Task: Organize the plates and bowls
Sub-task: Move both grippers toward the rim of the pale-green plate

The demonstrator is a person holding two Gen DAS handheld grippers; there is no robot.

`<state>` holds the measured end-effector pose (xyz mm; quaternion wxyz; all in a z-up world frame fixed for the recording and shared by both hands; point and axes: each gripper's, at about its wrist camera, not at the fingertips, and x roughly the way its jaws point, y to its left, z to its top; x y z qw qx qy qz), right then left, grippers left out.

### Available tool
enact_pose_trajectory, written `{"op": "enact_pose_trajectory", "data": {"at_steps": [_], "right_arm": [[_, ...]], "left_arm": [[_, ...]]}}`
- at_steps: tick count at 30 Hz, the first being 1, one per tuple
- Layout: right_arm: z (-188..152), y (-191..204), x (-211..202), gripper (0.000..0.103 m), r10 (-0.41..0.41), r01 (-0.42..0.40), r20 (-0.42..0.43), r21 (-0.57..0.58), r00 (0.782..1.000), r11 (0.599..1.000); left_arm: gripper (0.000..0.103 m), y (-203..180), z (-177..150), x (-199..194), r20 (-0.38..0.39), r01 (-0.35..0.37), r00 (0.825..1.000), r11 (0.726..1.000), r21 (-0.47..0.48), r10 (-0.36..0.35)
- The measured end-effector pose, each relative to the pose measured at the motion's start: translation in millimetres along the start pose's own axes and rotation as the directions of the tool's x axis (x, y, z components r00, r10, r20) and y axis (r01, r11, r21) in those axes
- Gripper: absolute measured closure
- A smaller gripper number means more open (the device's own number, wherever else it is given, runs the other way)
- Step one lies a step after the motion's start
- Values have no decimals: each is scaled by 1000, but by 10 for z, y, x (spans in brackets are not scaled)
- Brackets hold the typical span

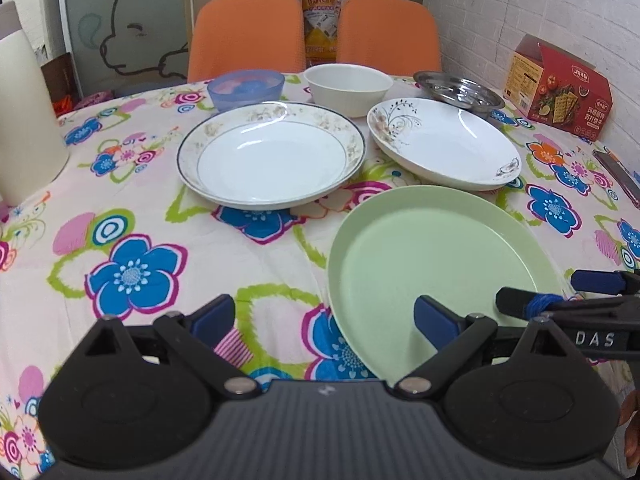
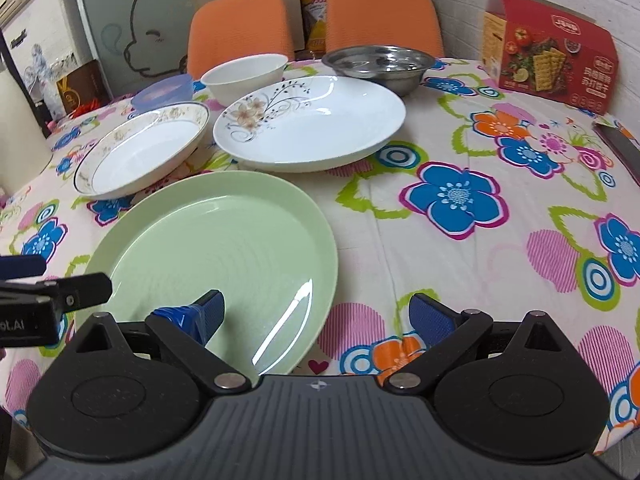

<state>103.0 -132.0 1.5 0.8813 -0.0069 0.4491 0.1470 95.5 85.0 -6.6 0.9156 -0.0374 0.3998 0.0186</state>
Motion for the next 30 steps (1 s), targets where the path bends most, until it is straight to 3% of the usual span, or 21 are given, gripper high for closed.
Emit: {"op": "enact_pose_trajectory", "data": {"at_steps": [6, 10, 14, 21, 24, 27, 30], "right_arm": [[-49, 63, 23, 15, -6, 8, 25, -55, 1000, 998], [-152, 43, -6, 14, 16, -8, 87, -90, 996, 996], [-51, 65, 10, 16, 33, -29, 32, -109, 999, 994], [-102, 164, 26, 19, 124, -111, 67, -177, 990, 978], [-117, 178, 17, 25, 139, -120, 86, -193, 987, 974], [-121, 128, -30, 41, 127, -109, 99, -169, 987, 980], [-137, 165, -66, 43, 108, -91, 105, -160, 989, 983]], "left_arm": [[8, 45, 51, 191, -42, 63, 997, 998, -24, -64], [9, -27, 36, 251, -50, 60, 997, 998, 12, -59], [10, -76, 25, 272, -44, 39, 998, 998, 53, -36], [11, -55, 28, 272, -41, 54, 998, 996, 69, -51], [26, -73, 22, 235, -27, 93, 995, 991, 93, -91], [51, -131, 7, 182, -12, 130, 991, 985, 109, -130], [57, -139, -19, 159, -5, 131, 991, 988, 86, -131]]}}
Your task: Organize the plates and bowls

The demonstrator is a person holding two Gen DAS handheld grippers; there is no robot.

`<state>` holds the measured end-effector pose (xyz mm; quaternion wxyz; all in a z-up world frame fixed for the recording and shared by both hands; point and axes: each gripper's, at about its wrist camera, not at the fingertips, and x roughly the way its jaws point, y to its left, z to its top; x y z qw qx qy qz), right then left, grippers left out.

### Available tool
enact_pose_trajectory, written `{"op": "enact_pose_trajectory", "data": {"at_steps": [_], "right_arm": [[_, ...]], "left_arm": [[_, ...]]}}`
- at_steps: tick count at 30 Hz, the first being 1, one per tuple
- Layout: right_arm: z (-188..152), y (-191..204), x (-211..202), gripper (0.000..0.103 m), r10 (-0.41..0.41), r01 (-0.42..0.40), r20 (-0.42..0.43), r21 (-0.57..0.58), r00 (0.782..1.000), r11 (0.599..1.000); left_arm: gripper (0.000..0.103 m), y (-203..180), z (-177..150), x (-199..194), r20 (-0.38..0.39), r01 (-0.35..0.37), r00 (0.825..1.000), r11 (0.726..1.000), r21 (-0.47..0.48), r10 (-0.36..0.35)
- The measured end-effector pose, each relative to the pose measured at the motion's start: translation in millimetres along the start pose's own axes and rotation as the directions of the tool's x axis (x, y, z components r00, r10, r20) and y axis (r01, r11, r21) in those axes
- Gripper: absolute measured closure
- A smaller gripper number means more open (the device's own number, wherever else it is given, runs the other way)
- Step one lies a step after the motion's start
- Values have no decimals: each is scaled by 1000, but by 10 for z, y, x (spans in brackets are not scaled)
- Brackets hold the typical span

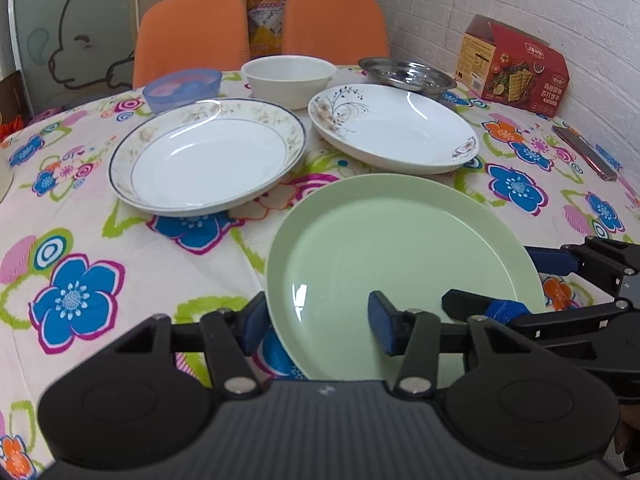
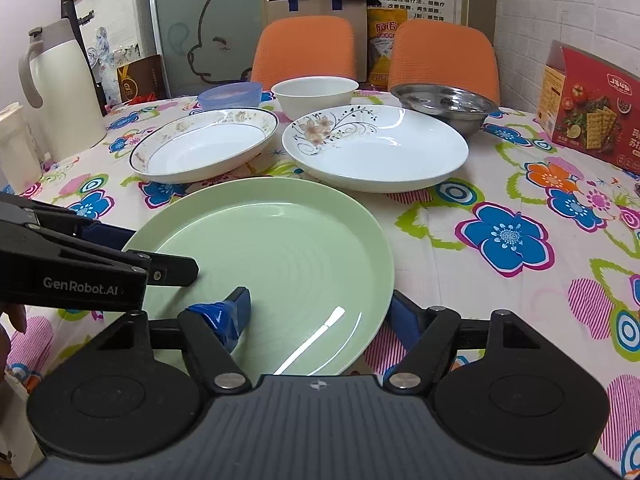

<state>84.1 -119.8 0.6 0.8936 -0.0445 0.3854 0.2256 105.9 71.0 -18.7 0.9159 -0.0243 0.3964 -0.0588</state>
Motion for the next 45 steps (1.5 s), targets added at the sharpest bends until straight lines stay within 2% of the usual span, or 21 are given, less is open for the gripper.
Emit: {"op": "enact_pose_trajectory", "data": {"at_steps": [4, 9, 12, 14, 18, 22, 33, 34, 35, 36, 39, 41, 45], "right_arm": [[5, 184, -92, 43, 12, -11, 28, -22, 1000, 1000], [86, 528, -137, 43, 111, -107, 60, -61, 992, 992], [96, 783, -41, 42, 181, -177, 41, -87, 983, 980], [87, 926, 32, 42, 208, -203, 28, -109, 978, 973], [93, 1046, 144, 42, 207, -205, 1, -129, 978, 970], [97, 1099, 209, 40, 182, -181, -7, -146, 983, 973], [117, 1092, 261, 38, 181, -181, -9, -142, 983, 973], [106, 1086, 260, 38, 186, -184, -3, -143, 983, 972], [110, 1065, 260, 38, 197, -196, -8, -133, 980, 971], [127, 1024, 246, 38, 219, -219, -12, -116, 976, 969], [207, 806, 112, 39, 248, -248, 41, -16, 968, 969], [270, 696, 36, 39, 210, -211, 72, 8, 975, 977], [316, 574, 40, 39, 154, -155, 69, 11, 986, 988]], "left_arm": [[61, 123, -42, -140, 1, -23, 1000, 998, -57, 24], [61, 454, -136, -470, 8, -94, 995, 989, -118, 96], [61, 663, -252, -601, -5, -166, 986, 976, -144, 167], [61, 821, -331, -634, -24, -184, 983, 967, -174, 183], [61, 1004, -422, -603, -44, -168, 986, 962, -215, 163], [61, 986, -393, -532, -19, -194, 981, 964, -183, 194], [61, 1019, -348, -477, -8, -189, 981, 963, -191, 192], [57, 1026, -351, -476, -6, -182, 983, 963, -198, 184], [42, 1033, -345, -468, -16, -172, 985, 965, -200, 172], [38, 1033, -340, -458, -23, -157, 988, 967, -202, 156], [34, 1021, -326, -490, -17, -162, 987, 966, -199, 162], [28, 1046, -294, -522, -1, -173, 984, 962, -211, 177], [26, 1066, -173, -528, 22, -185, 981, 960, -211, 194]]}}
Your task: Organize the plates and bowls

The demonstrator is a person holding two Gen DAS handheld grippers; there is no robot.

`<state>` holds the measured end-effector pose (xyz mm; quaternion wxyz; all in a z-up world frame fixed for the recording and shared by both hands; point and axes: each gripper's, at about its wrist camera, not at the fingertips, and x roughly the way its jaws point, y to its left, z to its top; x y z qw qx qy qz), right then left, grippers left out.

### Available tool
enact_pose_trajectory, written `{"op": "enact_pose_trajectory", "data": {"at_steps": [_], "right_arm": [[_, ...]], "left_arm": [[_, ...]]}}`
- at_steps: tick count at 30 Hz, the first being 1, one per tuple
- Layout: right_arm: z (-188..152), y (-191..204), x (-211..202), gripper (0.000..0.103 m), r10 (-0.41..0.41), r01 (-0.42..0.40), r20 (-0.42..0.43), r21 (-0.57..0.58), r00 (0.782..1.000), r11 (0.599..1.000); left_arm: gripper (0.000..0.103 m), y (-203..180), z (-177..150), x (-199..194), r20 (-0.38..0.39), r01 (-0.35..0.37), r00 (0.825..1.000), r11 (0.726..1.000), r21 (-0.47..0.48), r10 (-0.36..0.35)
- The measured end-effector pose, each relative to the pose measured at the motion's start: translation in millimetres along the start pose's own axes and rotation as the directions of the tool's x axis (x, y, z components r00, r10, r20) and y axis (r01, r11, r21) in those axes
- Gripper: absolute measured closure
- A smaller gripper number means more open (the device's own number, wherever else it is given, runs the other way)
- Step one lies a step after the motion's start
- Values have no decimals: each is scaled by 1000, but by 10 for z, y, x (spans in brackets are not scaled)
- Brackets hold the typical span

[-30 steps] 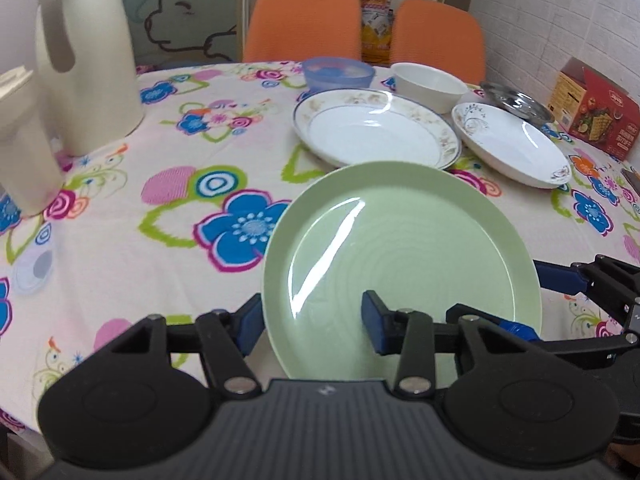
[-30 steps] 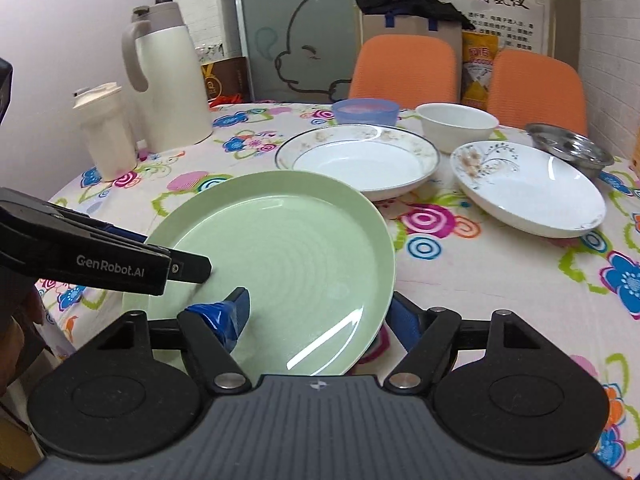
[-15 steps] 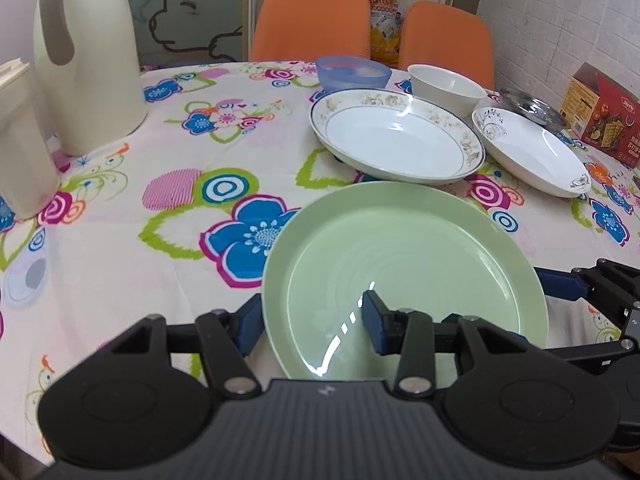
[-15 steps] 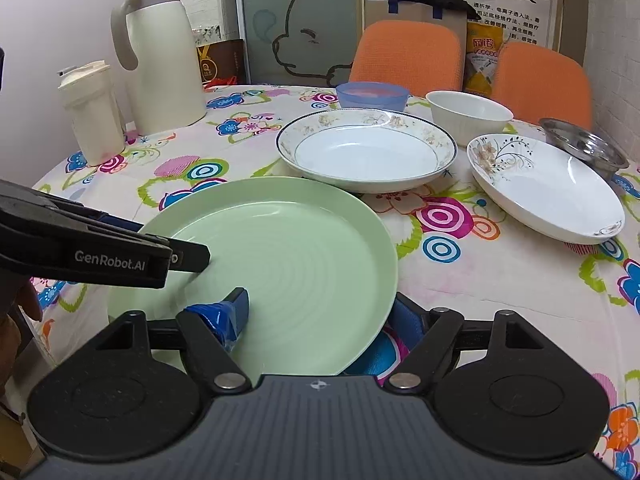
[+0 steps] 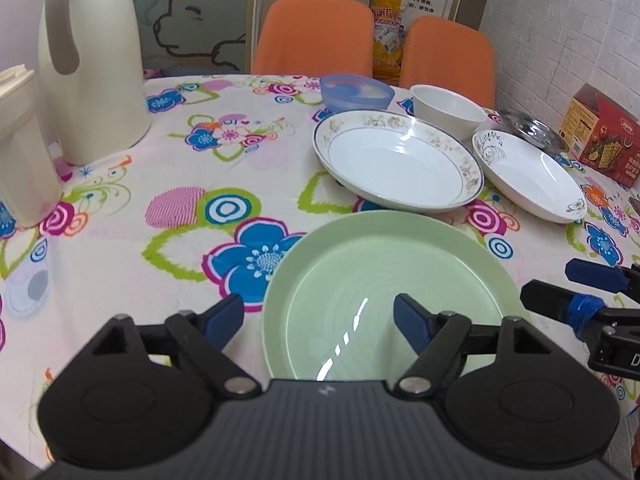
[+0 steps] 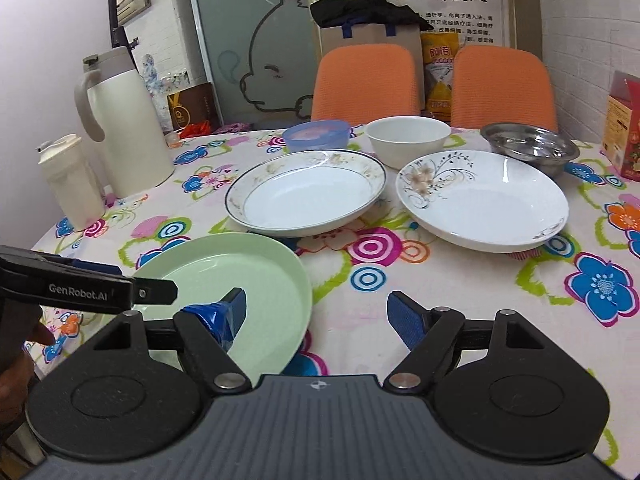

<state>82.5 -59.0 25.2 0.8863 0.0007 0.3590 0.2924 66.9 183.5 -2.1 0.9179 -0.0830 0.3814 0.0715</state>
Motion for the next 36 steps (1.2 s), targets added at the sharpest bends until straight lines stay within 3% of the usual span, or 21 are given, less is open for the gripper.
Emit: {"op": "enact_pose_trajectory", "data": {"at_steps": [9, 17, 24, 28, 32, 36], "right_arm": [[217, -173, 181, 38, -24, 26, -40, 62, 999, 998], [545, -242, 447, 38, -14, 15, -18, 63, 1000, 998], [665, -252, 805, 37, 13, -9, -84, 50, 996, 999], [648, -306, 901, 37, 35, -26, -111, 78, 993, 997], [652, -352, 987, 37, 91, -74, -125, 131, 988, 989], [688, -291, 1074, 37, 86, -68, -144, 125, 986, 990]], "left_arm": [[24, -15, 385, 163, 59, -59, 997, 998, 35, 57], [24, 71, 625, 345, 61, -84, 995, 996, 30, 82], [23, 108, 808, 504, 55, -99, 994, 994, 45, 96], [23, 105, 922, 606, 44, -92, 995, 994, 58, 90], [22, 109, 1090, 747, 22, -34, 999, 998, 57, 32], [22, 105, 1228, 888, 2, -21, 1000, 999, 48, 21]]}}
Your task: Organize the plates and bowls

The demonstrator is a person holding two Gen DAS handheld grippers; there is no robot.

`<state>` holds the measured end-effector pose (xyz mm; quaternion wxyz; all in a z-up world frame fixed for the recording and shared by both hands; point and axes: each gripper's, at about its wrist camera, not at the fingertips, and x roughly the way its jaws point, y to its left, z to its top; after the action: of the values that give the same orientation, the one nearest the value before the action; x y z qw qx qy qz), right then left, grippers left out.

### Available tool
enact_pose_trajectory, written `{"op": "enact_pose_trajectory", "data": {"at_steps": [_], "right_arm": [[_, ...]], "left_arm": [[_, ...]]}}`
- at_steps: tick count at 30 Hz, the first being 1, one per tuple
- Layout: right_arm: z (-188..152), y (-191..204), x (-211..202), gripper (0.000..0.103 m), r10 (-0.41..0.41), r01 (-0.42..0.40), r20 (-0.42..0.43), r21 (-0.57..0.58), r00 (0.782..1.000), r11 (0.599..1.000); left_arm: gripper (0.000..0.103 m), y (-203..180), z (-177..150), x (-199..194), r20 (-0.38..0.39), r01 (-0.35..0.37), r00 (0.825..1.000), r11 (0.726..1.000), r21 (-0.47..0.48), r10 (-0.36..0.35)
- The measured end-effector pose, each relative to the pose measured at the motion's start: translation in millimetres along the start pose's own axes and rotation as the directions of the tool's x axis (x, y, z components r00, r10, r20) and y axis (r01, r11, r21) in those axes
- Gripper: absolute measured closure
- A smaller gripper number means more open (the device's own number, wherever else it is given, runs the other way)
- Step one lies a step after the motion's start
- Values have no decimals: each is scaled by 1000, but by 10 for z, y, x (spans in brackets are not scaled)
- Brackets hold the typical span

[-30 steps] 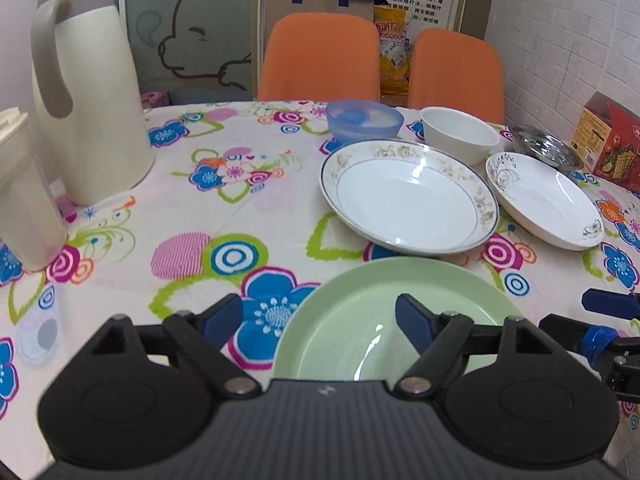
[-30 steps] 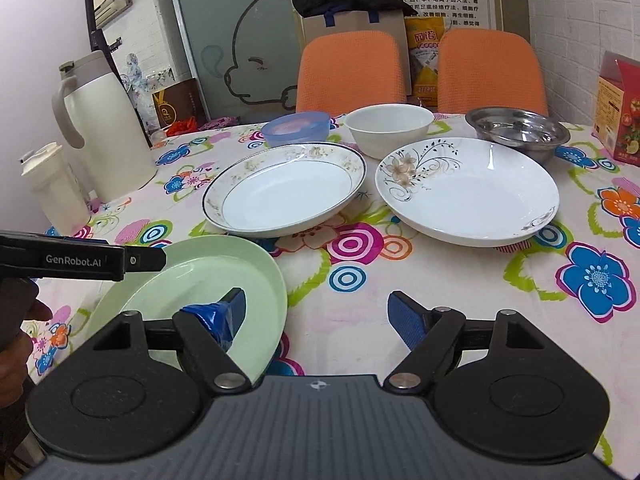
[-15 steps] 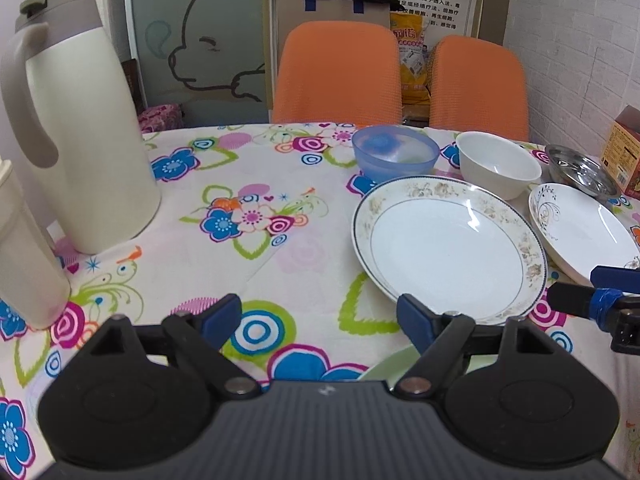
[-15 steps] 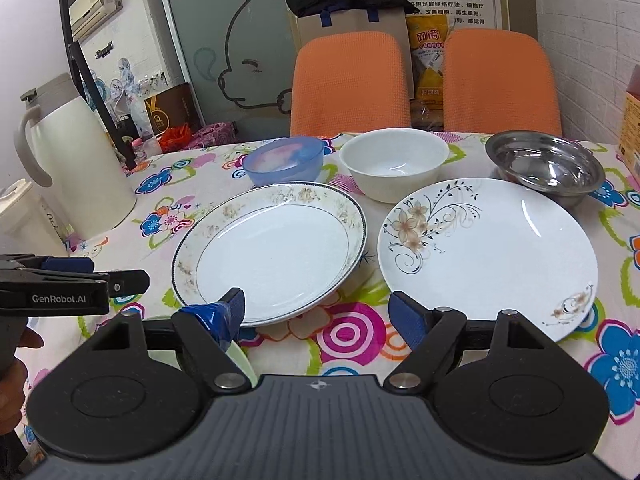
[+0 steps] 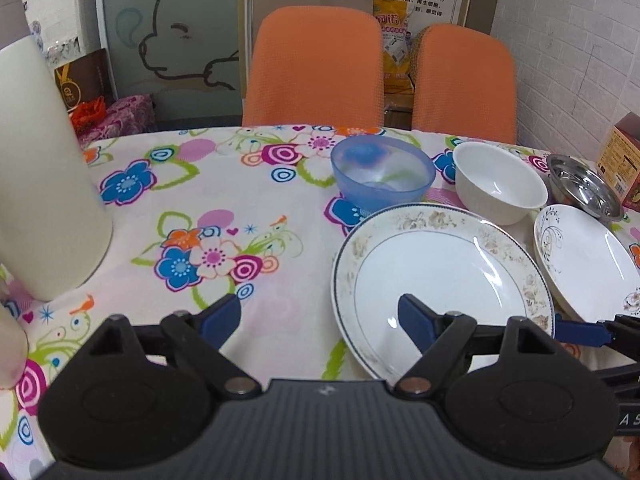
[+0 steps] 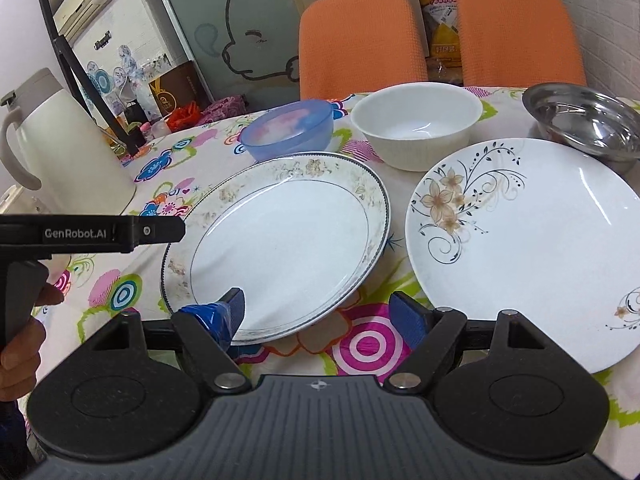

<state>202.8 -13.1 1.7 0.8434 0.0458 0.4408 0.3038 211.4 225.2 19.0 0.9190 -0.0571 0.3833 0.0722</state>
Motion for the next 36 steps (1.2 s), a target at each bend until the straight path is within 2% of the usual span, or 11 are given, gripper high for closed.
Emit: {"op": "enact_pose_trajectory", "data": {"at_steps": [5, 9, 12, 19, 24, 27, 33, 34, 36], "right_arm": [[103, 46, 109, 35, 10, -10, 2, -4, 1000, 1000], [166, 144, 185, 35, -40, 40, -8, -22, 999, 999], [141, 200, 205, 35, -39, 39, -13, -57, 999, 998], [221, 87, 262, 36, -40, 40, 13, -12, 999, 999], [239, 157, 360, 34, -52, 53, 18, -92, 999, 994], [165, 261, 415, 34, -92, 92, 10, -234, 996, 968], [148, 242, 405, 32, -97, 105, 47, -220, 994, 970], [157, 240, 405, 32, -96, 104, 45, -218, 994, 971], [143, 223, 393, 36, -86, 98, 60, -230, 994, 968]], "left_arm": [[22, 118, 26, 11, 7, -17, 1000, 999, -27, 17], [21, 252, -4, -10, 0, -46, 999, 998, -44, 46], [21, 306, -1, -1, -4, -52, 999, 997, -56, 52], [21, 101, 117, 266, -40, 14, 999, 1000, -18, -15], [21, -93, 144, 511, -79, 29, 997, 999, 34, -27], [23, -108, 118, 574, -93, 38, 995, 999, 35, -34], [25, -55, 91, 596, -98, 53, 994, 999, 9, -52], [28, -62, 87, 590, -95, 53, 994, 999, 11, -52], [43, -86, 81, 560, -83, 72, 994, 997, 13, -71]]}}
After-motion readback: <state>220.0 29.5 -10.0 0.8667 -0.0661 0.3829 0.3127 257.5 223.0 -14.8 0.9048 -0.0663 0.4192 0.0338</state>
